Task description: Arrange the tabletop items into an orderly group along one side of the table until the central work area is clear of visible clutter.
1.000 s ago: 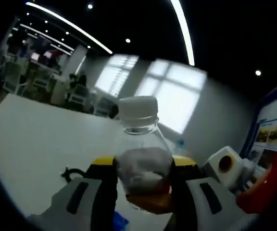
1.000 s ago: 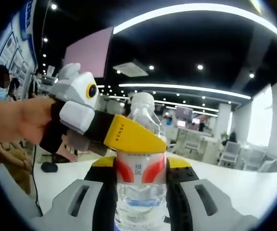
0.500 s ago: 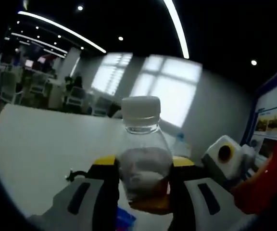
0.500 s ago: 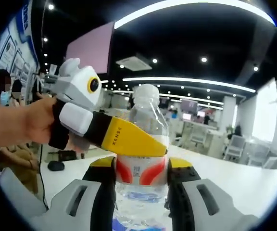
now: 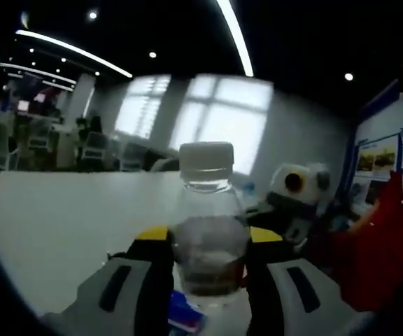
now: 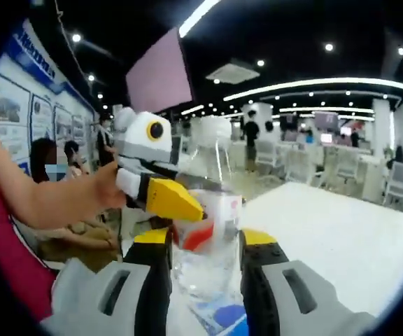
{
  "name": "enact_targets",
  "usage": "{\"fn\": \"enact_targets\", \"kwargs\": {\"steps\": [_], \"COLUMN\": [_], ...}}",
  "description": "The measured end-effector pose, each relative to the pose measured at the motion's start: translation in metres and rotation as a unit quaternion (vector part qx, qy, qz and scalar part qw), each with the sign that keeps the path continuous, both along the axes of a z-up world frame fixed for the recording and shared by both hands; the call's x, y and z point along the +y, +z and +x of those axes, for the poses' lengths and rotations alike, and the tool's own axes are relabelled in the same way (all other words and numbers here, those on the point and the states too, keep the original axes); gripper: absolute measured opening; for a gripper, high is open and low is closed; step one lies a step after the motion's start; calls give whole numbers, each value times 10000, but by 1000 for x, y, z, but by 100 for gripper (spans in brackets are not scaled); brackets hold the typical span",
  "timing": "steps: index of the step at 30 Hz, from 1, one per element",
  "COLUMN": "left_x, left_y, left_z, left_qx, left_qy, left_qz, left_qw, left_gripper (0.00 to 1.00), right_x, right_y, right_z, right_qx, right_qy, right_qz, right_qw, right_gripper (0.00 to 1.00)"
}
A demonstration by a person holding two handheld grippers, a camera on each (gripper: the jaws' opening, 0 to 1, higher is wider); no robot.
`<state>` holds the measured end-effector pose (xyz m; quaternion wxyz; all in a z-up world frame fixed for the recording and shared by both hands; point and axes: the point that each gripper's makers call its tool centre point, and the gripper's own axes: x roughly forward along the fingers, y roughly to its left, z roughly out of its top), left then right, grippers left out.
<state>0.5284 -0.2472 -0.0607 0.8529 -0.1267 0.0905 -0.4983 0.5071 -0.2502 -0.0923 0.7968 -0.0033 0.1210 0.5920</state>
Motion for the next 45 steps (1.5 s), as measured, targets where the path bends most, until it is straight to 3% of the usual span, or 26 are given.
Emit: {"fn": "enact_targets", "kwargs": {"steps": [1, 2, 5, 7, 12, 20, 24, 28, 35, 39, 45], "left_x": [2, 5, 9, 12, 14, 25, 32, 42, 55, 60, 72], "left_y": [2, 3, 8, 10, 8, 11, 2, -6, -33, -53, -91], "left_z": [-2, -3, -12, -17, -27, -26, -17, -5, 22, 36, 52], "left_qx": [-52, -83, -225, -285, -385, -509, -530, -826, -957, -1222, -1215], "left_qy": [-68, -116, -433, -593, -836, -953, -951, -910, -887, -968, -1072], "left_qz": [-14, -32, -115, -137, -105, -216, -169, 93, 483, 858, 1326], "left_qw": [10000, 9999, 9987, 9977, 9957, 9939, 9939, 9924, 9903, 9840, 9778], "left_gripper": [37, 37, 37, 37, 37, 37, 37, 37, 38, 38, 39], "right_x": [2, 6, 16, 23, 41, 62, 74, 86, 102, 109, 120], "right_y": [2, 3, 6, 7, 2, 1, -9, -17, -45, -65, -98], "right_z": [-2, -10, -19, -29, -37, -23, -15, 0, 31, 48, 66], "right_qx": [-9, 301, 534, 559, 569, 499, 479, 47, -226, -554, -777], "right_qy": [190, 475, 1058, 1501, 1907, 2111, 2256, 2373, 2388, 2337, 2236], "right_qz": [73, 199, 313, 304, 89, -9, -49, -62, -158, -193, -264], "right_qw": [9998, 9982, 9925, 9866, 9800, 9762, 9730, 9714, 9707, 9705, 9712], "right_gripper": [41, 44, 53, 55, 54, 42, 38, 37, 36, 36, 36]}}
